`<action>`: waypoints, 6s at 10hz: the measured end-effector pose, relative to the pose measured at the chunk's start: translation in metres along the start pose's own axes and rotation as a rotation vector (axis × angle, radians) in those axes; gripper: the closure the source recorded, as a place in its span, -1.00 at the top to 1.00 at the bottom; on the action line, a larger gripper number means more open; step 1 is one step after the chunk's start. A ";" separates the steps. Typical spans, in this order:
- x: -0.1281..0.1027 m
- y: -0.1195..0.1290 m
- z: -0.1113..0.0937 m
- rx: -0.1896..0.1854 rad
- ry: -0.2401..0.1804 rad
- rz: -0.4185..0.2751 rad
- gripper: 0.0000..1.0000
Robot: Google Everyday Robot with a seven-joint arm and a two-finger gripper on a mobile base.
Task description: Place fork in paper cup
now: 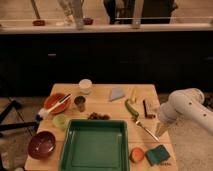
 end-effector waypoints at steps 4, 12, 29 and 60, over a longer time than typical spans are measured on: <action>-0.002 -0.008 0.014 0.008 -0.080 0.060 0.60; -0.022 0.001 0.052 -0.054 -0.203 0.064 0.60; -0.009 0.035 0.106 -0.158 -0.177 0.071 0.60; -0.030 -0.026 0.025 0.033 -0.128 0.060 -1.00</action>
